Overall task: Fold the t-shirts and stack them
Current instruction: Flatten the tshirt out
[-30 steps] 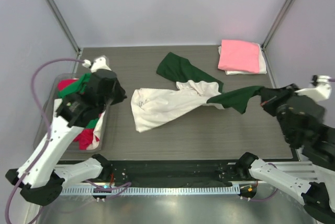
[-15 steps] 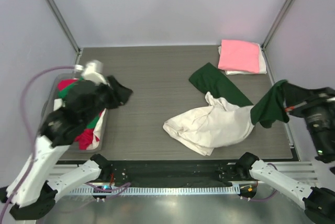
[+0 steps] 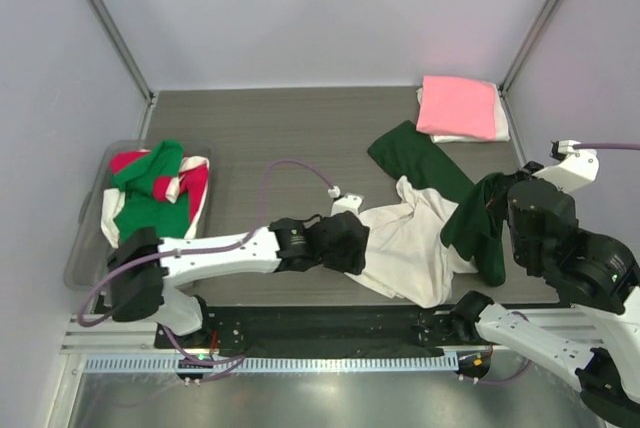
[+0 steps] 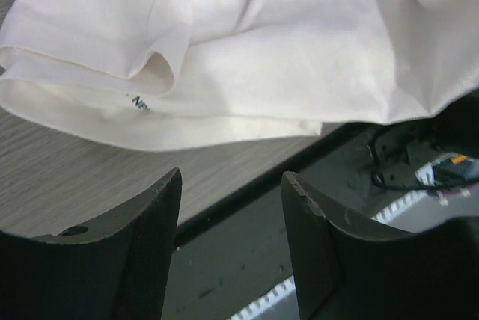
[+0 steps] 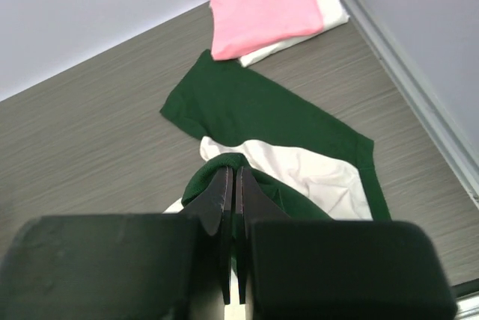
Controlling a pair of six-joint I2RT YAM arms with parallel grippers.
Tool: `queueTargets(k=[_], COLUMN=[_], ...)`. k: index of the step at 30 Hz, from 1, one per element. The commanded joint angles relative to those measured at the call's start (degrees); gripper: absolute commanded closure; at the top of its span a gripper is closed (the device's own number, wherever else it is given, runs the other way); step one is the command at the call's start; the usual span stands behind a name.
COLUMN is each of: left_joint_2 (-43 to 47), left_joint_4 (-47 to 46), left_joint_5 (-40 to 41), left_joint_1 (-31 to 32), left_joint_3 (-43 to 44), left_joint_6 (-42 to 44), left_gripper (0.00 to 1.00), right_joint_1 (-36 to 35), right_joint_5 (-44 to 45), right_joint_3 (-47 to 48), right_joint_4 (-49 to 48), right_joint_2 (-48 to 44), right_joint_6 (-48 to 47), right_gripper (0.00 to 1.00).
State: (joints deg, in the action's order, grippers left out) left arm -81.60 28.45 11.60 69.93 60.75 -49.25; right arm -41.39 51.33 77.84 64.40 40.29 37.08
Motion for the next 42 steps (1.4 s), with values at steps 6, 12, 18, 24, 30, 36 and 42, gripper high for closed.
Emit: queueTargets(k=[6,12,18,24,30,36,42], left_joint_2=[-11.21,-13.23,-15.95,-22.98,-26.06,-17.47,-7.61], left_joint_4=[-1.30,-1.03,-1.81,-1.82,1.69,19.41,23.86], left_joint_5=[11.78,15.03,16.18,12.40,13.54,28.45,24.73], left_joint_1=[-0.67,-2.25,-2.52,-3.31,-4.10,-6.20,-25.16], left_joint_3=[4.02,4.63,8.23,11.23,12.37,22.20,34.16], left_joint_6=[-1.11,1.79,6.97,7.60,6.98,9.16,21.55], left_gripper=[0.39,0.40,0.41,0.54,0.88,1.00,1.00], right_joint_1=[-0.10,0.08,-0.01,-0.01,-0.10,-0.01,-0.10], right_joint_5=[12.13,10.46,7.30,6.59,7.11,6.59,7.73], right_joint_3=[5.74,0.92,-3.57,-3.40,-1.91,0.11,2.93], right_joint_4=[-0.94,-0.59,-0.42,0.02,0.90,1.95,2.83], right_joint_2=[-1.62,-6.10,-7.86,-7.42,-7.60,-7.42,-6.28], right_joint_6=[-1.13,0.35,2.47,3.00,2.47,2.56,2.56], right_gripper=[0.99,0.99,0.99,0.99,0.99,0.99,0.99])
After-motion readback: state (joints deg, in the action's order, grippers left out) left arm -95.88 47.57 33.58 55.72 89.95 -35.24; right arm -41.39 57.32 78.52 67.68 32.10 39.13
